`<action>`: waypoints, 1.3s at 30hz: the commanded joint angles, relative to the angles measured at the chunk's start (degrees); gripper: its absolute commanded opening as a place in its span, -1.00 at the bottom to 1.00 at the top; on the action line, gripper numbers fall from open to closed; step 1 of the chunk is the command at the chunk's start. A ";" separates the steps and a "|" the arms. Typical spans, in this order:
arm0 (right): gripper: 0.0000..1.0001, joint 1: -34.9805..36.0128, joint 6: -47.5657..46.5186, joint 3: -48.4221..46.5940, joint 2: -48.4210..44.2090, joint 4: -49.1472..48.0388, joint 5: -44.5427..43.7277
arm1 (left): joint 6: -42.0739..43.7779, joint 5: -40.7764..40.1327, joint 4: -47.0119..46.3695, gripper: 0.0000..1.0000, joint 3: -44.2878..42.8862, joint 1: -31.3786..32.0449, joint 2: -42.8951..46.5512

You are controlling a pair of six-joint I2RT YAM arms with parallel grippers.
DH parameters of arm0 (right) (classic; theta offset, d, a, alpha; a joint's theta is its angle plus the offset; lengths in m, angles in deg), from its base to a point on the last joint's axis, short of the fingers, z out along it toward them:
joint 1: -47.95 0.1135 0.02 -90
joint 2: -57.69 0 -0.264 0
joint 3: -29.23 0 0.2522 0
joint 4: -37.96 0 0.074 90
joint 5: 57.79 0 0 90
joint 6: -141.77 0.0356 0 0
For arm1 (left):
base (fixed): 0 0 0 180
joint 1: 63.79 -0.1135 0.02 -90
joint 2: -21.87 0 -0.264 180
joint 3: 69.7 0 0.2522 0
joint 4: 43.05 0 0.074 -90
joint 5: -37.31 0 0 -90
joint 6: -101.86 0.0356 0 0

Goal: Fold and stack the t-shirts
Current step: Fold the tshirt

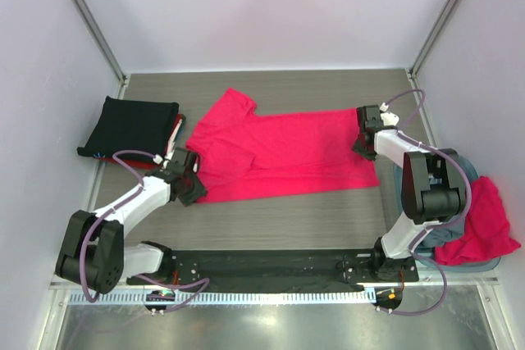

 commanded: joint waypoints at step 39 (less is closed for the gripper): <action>-0.30 -3.15 1.23 -4.24 -1.36 0.58 -2.93 | 6.25 -0.58 -0.56 -0.01 1.92 -3.65 5.86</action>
